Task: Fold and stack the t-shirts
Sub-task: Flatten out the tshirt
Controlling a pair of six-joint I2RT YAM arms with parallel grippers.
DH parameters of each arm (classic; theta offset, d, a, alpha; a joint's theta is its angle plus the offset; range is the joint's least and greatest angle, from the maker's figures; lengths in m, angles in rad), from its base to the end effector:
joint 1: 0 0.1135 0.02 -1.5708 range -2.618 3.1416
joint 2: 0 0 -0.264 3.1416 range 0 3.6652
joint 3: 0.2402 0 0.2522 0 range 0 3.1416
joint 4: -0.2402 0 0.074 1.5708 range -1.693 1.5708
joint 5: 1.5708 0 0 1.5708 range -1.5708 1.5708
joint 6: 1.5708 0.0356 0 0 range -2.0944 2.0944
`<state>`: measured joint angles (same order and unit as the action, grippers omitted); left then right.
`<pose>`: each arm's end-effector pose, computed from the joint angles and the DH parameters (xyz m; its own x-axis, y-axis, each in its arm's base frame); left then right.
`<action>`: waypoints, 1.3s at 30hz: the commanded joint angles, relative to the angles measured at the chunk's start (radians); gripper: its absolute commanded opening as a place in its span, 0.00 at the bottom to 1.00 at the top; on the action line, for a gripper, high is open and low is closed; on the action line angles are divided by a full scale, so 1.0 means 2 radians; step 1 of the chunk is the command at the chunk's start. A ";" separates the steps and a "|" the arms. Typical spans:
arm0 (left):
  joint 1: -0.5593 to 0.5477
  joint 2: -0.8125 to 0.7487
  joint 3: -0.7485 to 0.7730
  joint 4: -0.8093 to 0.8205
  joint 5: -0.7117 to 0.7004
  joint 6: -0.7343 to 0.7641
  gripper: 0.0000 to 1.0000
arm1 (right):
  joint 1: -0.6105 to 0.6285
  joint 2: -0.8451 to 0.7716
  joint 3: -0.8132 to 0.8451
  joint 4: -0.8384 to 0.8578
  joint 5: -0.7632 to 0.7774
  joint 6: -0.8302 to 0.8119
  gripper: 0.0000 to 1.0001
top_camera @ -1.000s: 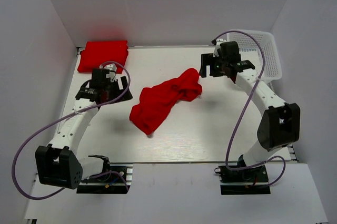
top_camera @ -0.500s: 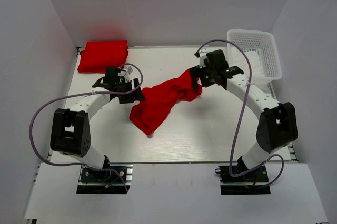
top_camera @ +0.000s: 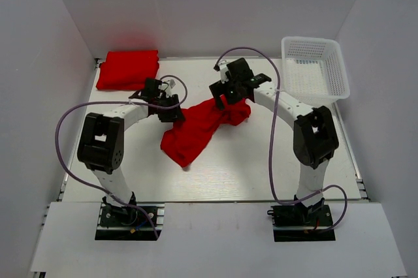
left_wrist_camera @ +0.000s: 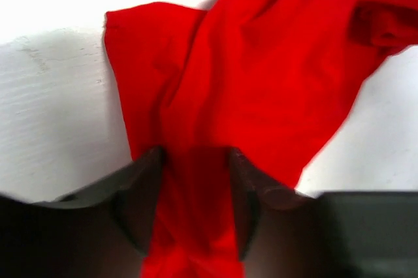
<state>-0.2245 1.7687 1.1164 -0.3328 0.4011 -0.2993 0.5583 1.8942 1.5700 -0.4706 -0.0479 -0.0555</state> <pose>0.3498 -0.0941 0.1824 -0.8988 -0.0732 -0.4323 0.1574 0.8664 -0.4739 0.3655 0.2303 0.2645 -0.5735 -0.4235 -0.7012 -0.5903 0.8072 -0.0047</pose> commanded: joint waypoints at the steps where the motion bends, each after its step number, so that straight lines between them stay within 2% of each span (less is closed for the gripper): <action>1: -0.007 0.008 0.025 -0.005 -0.016 0.004 0.50 | 0.017 0.012 0.036 0.001 -0.001 0.002 0.90; 2: -0.007 0.015 0.025 -0.005 -0.016 0.008 0.45 | 0.018 0.014 0.038 0.001 -0.001 0.003 0.90; 4: -0.011 0.022 0.032 -0.010 -0.021 0.009 0.28 | 0.028 0.022 0.045 -0.002 0.003 0.004 0.90; 6: -0.011 0.022 0.036 -0.010 -0.021 0.009 0.17 | 0.033 0.038 0.056 -0.006 0.013 0.006 0.90; 7: -0.011 0.022 0.042 -0.010 -0.021 0.014 0.03 | 0.034 0.042 0.062 -0.015 0.015 0.006 0.90; 8: -0.011 0.022 0.042 -0.010 -0.016 0.014 0.00 | 0.036 0.048 0.069 -0.017 0.020 0.007 0.90; 14: -0.016 -0.011 0.026 0.015 -0.011 0.014 0.00 | 0.051 0.079 0.100 -0.021 0.066 0.038 0.88; 18: -0.016 -0.030 0.015 0.020 -0.016 0.014 0.00 | 0.051 0.100 0.113 -0.030 0.120 0.068 0.76; 21: -0.016 -0.035 0.015 0.025 -0.020 0.014 0.00 | 0.051 0.101 0.105 -0.029 0.124 0.071 0.66; 24: -0.016 -0.035 0.015 0.025 -0.020 0.014 0.00 | 0.050 0.109 0.095 -0.023 0.108 0.078 0.66; 26: -0.016 -0.035 0.015 0.025 -0.015 0.014 0.00 | 0.048 0.115 0.091 -0.022 0.101 0.084 0.61; 29: -0.016 -0.040 0.015 0.025 -0.010 0.014 0.00 | 0.048 0.117 0.086 -0.003 0.107 0.092 0.46; 30: -0.016 -0.040 0.015 0.025 -0.010 0.014 0.00 | 0.047 0.117 0.081 0.003 0.108 0.094 0.37; 31: -0.016 -0.040 0.015 0.025 -0.006 0.014 0.00 | 0.048 0.111 0.073 0.018 0.115 0.097 0.23; 33: -0.016 -0.045 0.015 0.025 -0.006 0.019 0.00 | 0.048 0.110 0.070 0.032 0.122 0.099 0.15; 34: -0.016 -0.051 0.019 0.025 -0.006 0.025 0.00 | 0.046 0.109 0.076 0.036 0.143 0.105 0.00; 39: -0.016 -0.073 0.030 0.019 -0.006 0.041 0.00 | 0.044 0.074 0.066 0.050 0.213 0.116 0.00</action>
<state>-0.2520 1.7180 1.1526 -0.3061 0.3687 -0.2531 0.6537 2.1159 1.7172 -0.4355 0.2577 0.1509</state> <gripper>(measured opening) 0.021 0.010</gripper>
